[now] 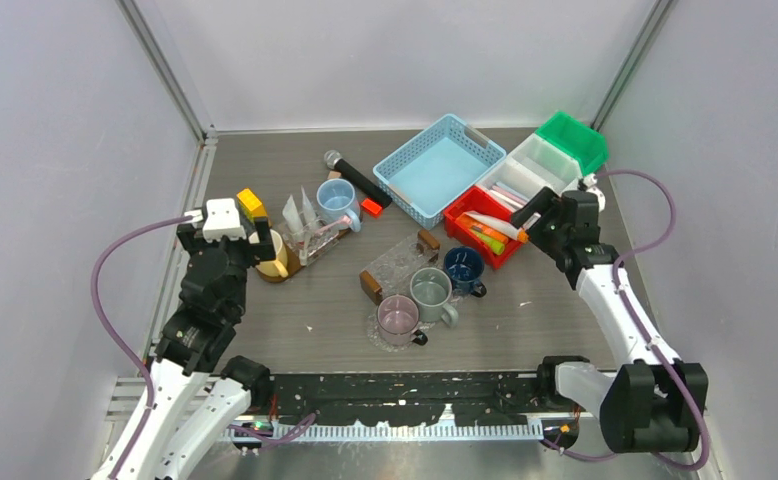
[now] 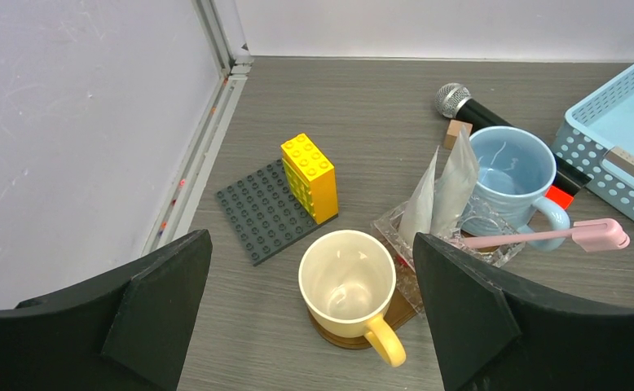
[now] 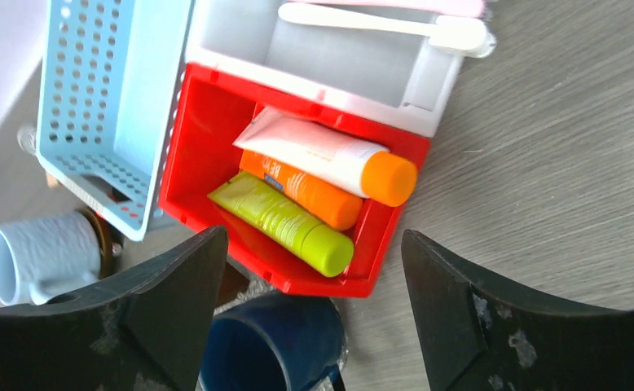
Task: Prepare toiletry sets of a toothbrush and toothpaste on the tray
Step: Pick up the toothpaste from the storage box.
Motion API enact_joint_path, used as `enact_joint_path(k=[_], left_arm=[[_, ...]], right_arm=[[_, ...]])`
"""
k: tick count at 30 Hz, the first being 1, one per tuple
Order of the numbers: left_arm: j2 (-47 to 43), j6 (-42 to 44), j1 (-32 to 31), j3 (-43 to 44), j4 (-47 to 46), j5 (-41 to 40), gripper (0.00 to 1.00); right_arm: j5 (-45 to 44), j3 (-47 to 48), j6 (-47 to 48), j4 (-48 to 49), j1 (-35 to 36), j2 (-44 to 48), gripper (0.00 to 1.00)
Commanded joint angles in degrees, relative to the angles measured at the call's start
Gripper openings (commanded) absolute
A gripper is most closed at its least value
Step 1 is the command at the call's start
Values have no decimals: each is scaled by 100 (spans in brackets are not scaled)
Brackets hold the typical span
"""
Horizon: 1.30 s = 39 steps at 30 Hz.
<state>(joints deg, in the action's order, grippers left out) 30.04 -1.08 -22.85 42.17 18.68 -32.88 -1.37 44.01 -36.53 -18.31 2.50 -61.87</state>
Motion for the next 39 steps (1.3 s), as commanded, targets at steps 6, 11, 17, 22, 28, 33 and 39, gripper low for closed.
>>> enact_joint_path(k=[6,11,17,22,28,33,39], left_arm=[[-9,-32,26,10,-243,30,97],[49,-41,26,3,-242,70,97],[113,-33,26,7,-242,72,97],[121,-38,26,4,-244,89,97],[114,-40,26,2,-242,94,97],[97,-35,26,2,-244,98,97],[80,-53,26,10,-242,131,97]], right_arm=[[1099,-1133,-1729,2460,-1173,-173,80],[1484,-1649,-2330,3610,-1455,-661,76],[1663,-1876,-2658,4295,-1630,-1123,71],[1793,-1966,-2758,4627,-1669,-1397,65],[1900,-2007,-2793,4369,-1672,-1427,61],[1939,-2091,-2726,4087,-1672,-1284,60],[2038,-2075,-2650,4035,-1671,-1263,57]])
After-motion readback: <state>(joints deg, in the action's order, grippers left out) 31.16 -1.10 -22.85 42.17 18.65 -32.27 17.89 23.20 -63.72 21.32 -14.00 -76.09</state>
